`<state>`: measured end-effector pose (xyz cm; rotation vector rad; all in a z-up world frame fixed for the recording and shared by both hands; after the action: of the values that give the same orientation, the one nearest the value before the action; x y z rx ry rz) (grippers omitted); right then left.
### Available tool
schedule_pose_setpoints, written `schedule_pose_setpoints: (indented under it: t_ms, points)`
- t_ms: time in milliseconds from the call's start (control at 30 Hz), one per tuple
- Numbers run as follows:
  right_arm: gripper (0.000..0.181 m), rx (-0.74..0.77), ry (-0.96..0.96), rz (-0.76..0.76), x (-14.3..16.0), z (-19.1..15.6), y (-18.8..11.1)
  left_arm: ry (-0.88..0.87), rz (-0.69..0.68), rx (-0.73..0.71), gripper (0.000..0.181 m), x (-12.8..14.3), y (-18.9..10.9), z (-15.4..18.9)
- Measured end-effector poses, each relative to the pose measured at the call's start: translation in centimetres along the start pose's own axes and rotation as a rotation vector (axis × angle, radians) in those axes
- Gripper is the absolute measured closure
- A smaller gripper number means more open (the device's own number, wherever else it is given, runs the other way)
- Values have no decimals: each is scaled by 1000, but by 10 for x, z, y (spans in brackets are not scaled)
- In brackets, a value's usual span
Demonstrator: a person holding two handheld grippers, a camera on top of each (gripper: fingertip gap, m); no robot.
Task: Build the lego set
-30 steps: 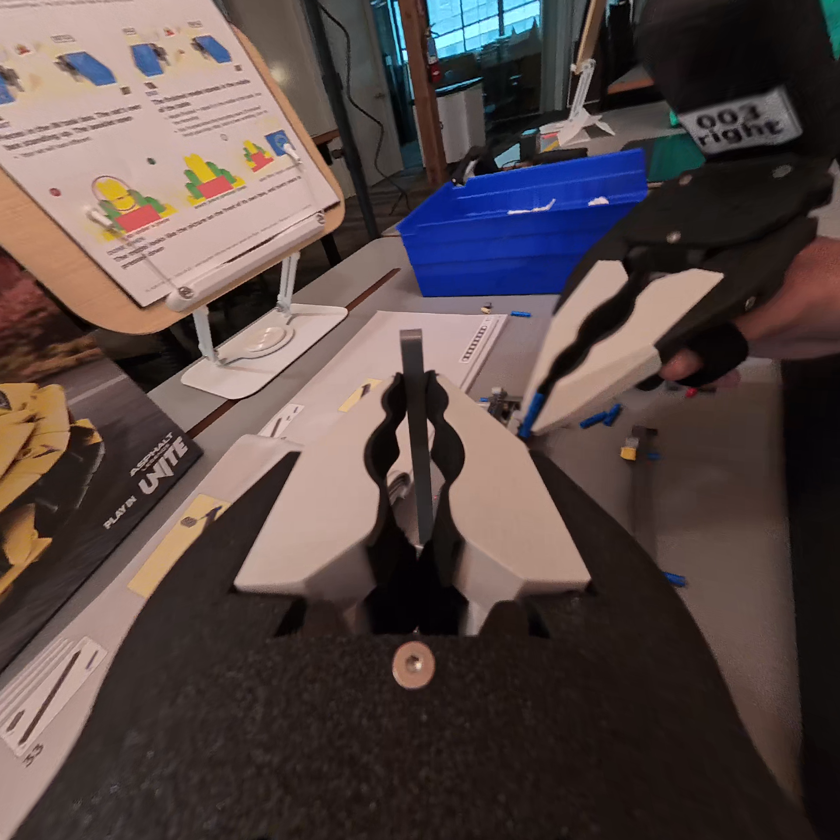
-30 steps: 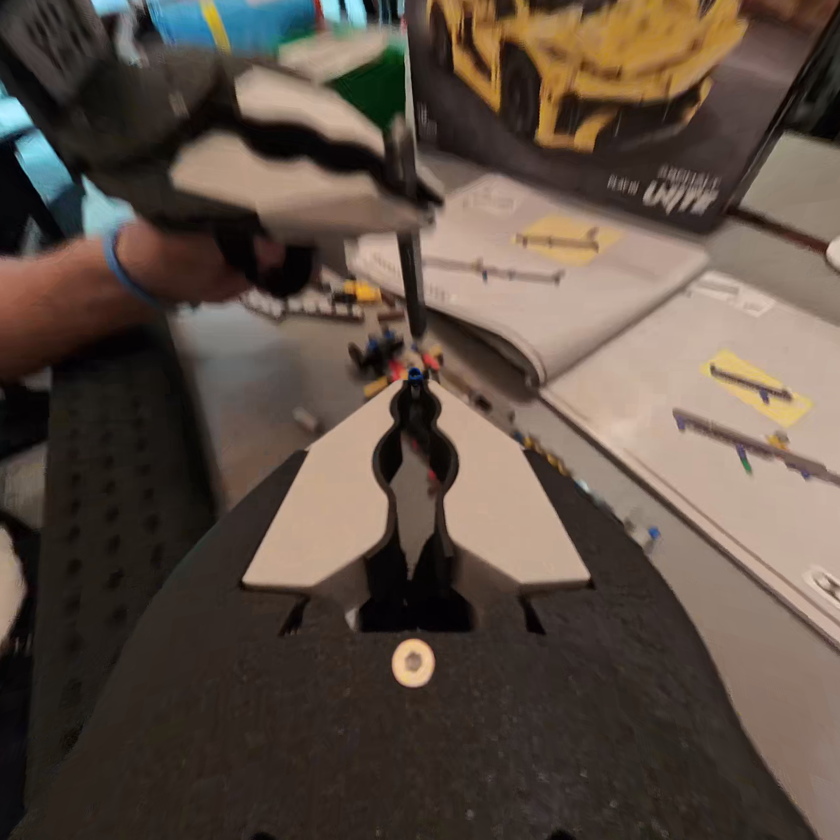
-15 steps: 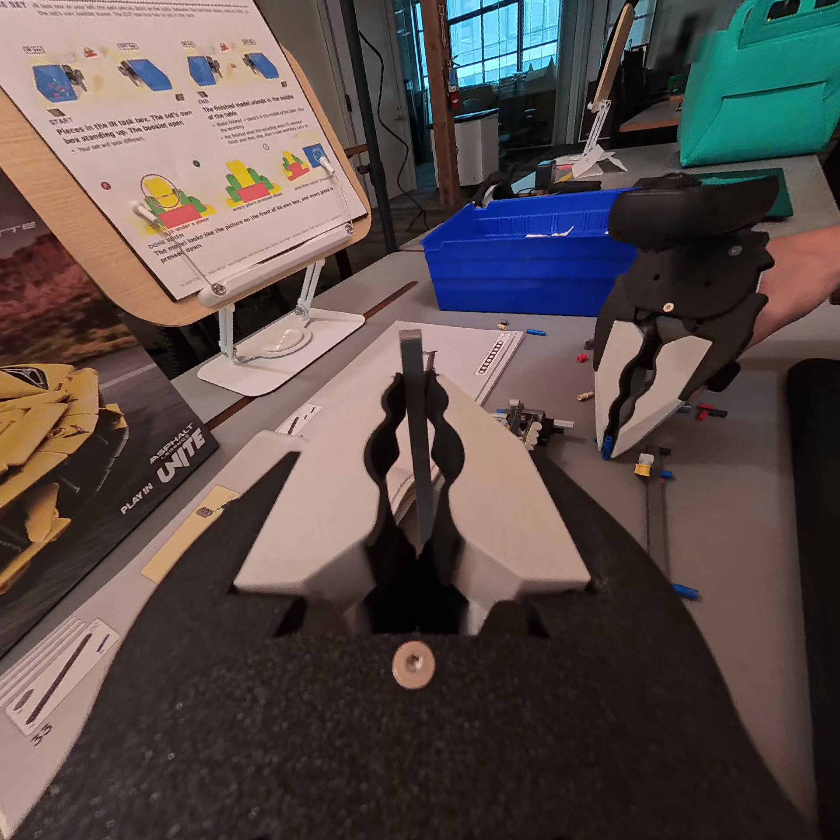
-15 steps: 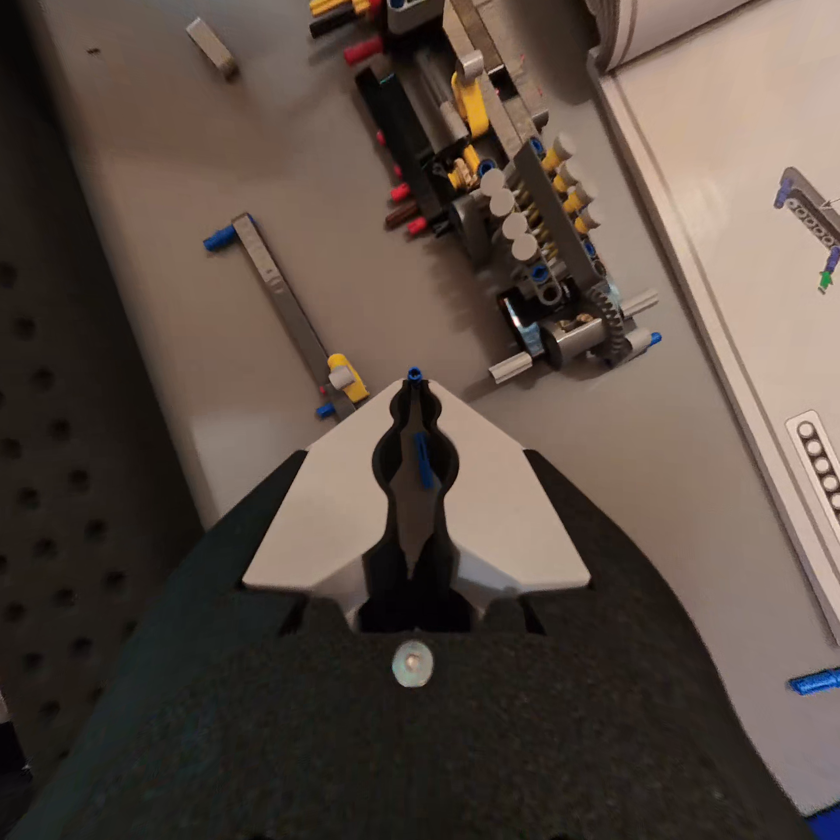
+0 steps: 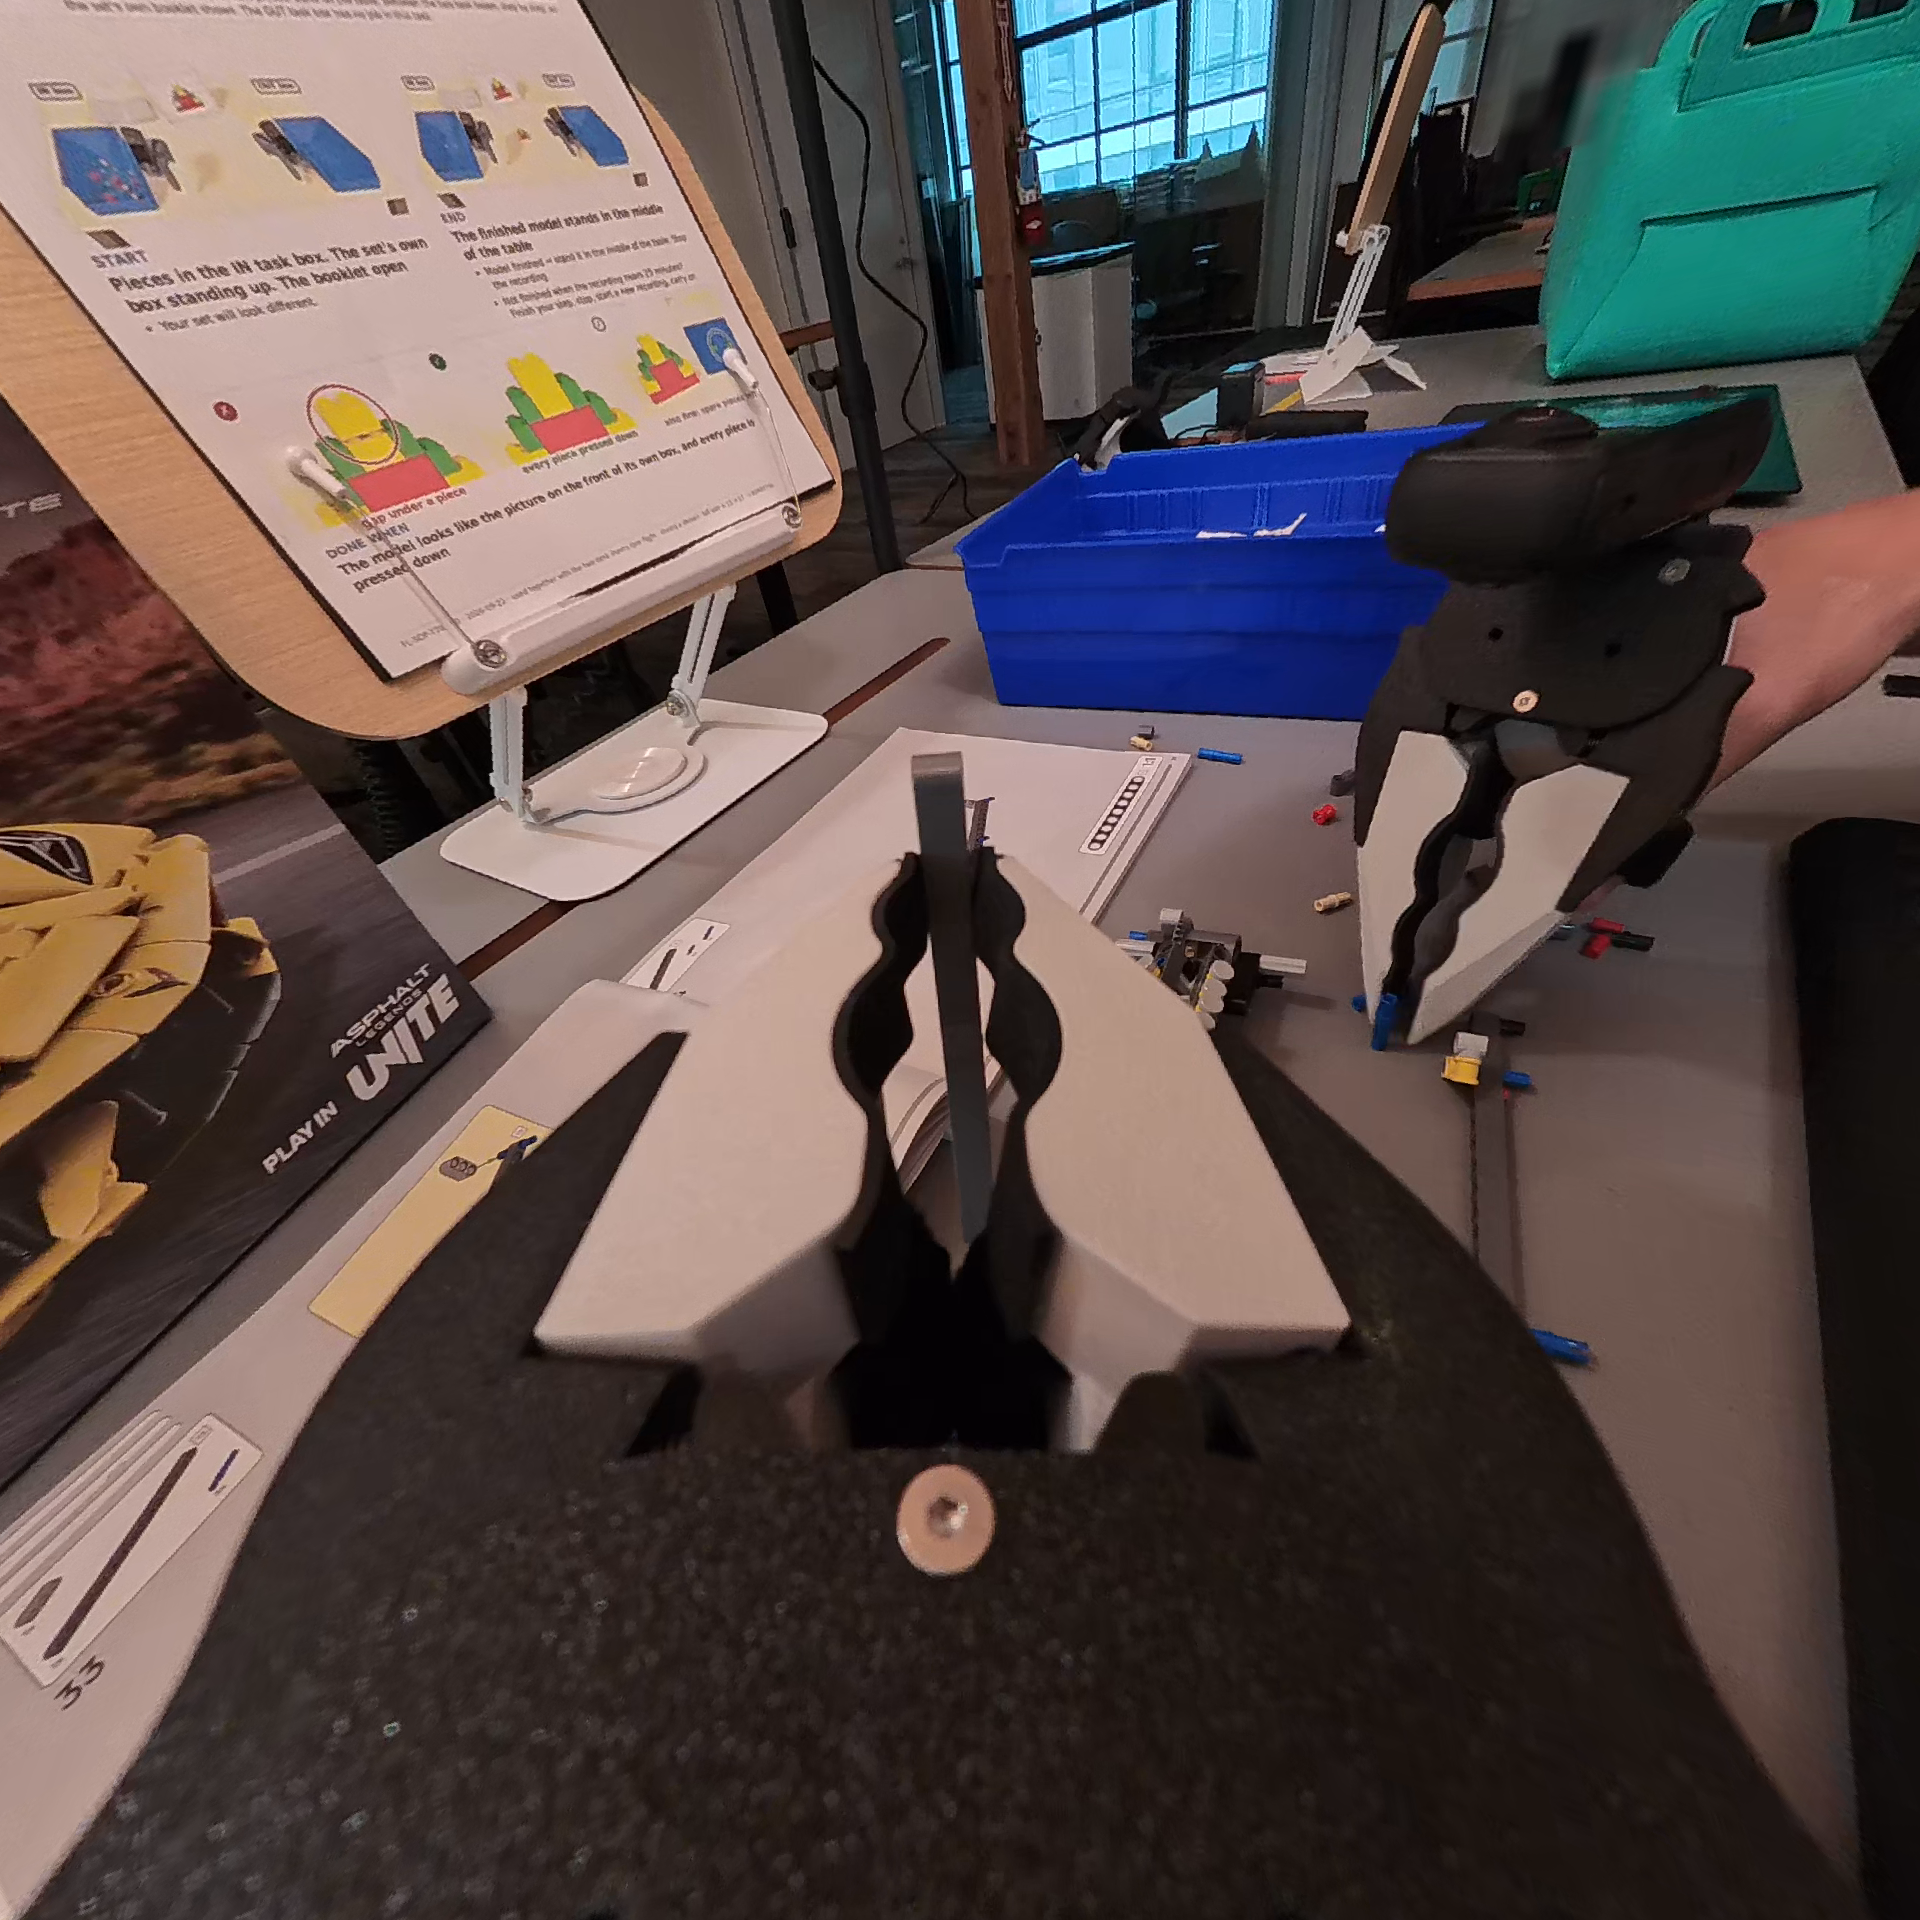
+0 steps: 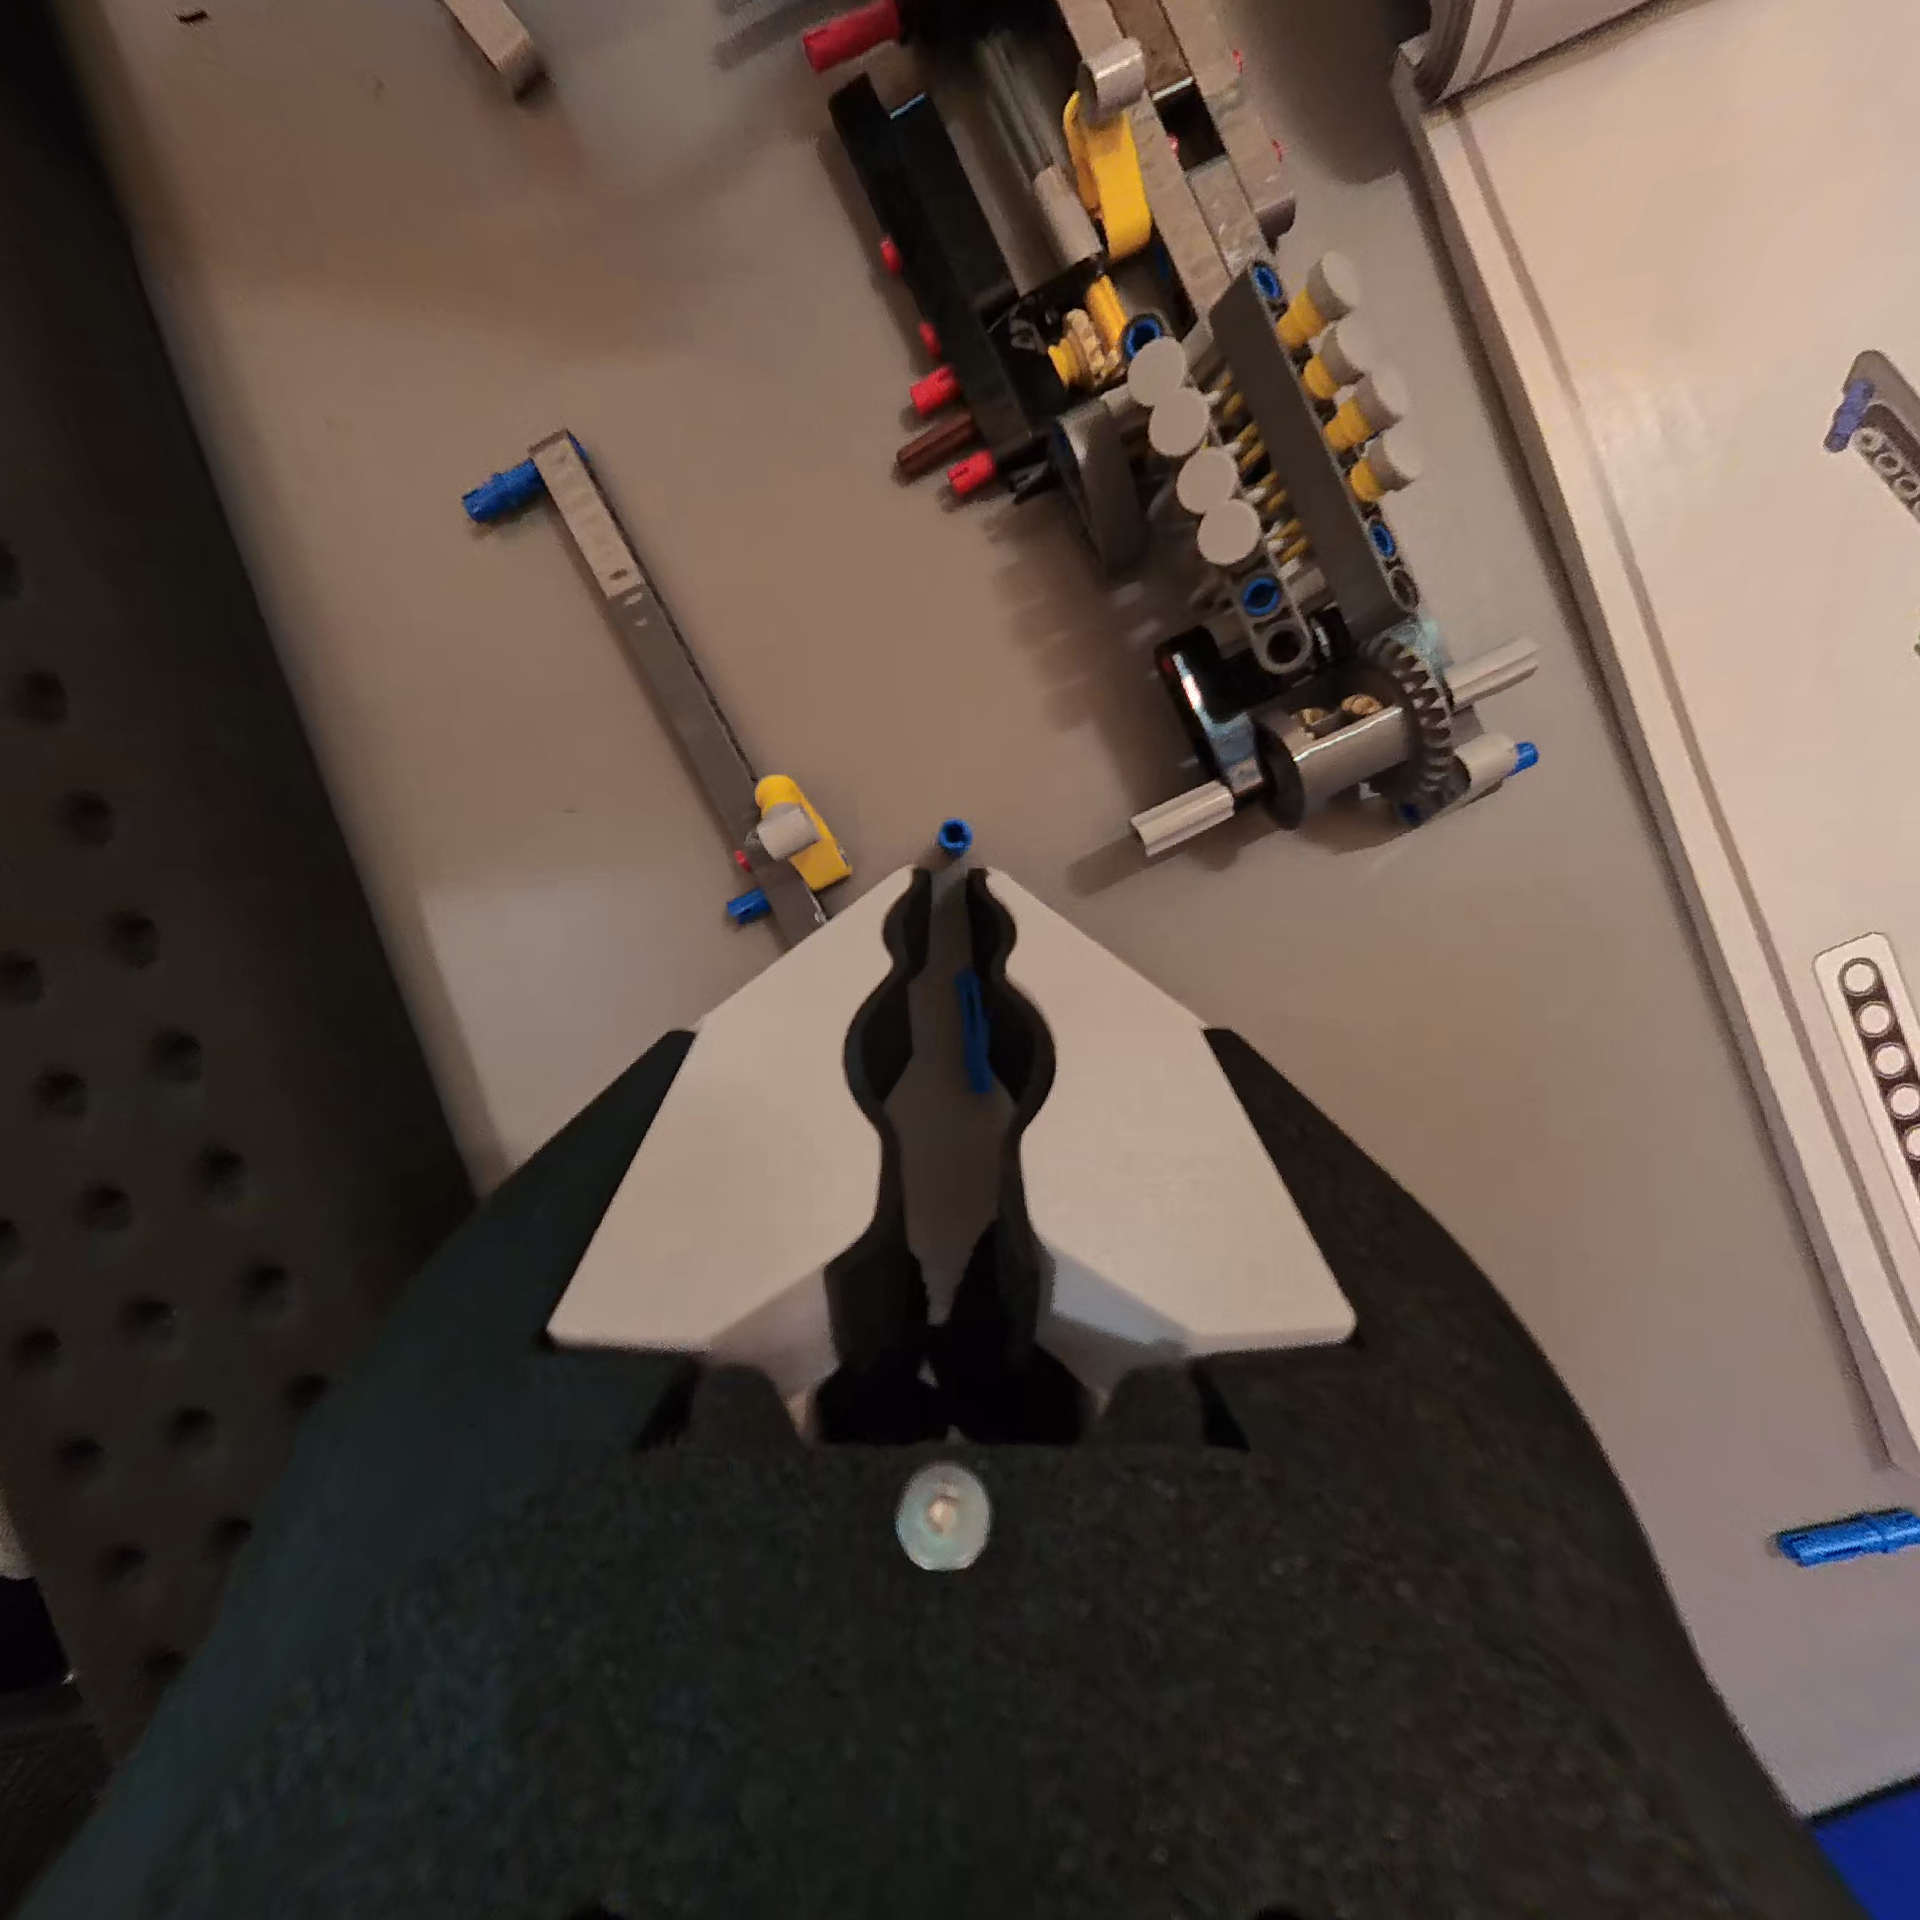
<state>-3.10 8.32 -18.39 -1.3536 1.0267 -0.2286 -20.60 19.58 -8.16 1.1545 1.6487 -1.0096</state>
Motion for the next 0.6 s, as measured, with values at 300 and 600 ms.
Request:
schedule_pose_setpoints:
  t_ms: [300, 600]
  points:
    - [168, 64, -245, -137, -11, 1, -11, 0, -2, -1, 174, 0, -1, -2]
    - [170, -22, -302, -224, -24, 0, -3, -7, -12, -6, 174, 2, -2, -6]
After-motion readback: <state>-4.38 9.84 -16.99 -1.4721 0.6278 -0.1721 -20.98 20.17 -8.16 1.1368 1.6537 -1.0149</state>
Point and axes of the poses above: each gripper's, where its closed fingertips meet, y out along the fingers, x out of its underside, z = x × y across the jaws, the point moved 6 cm from there along -y, back along the fingers, and after that the axes turned 9 degrees about y, right-handed, at the moved point
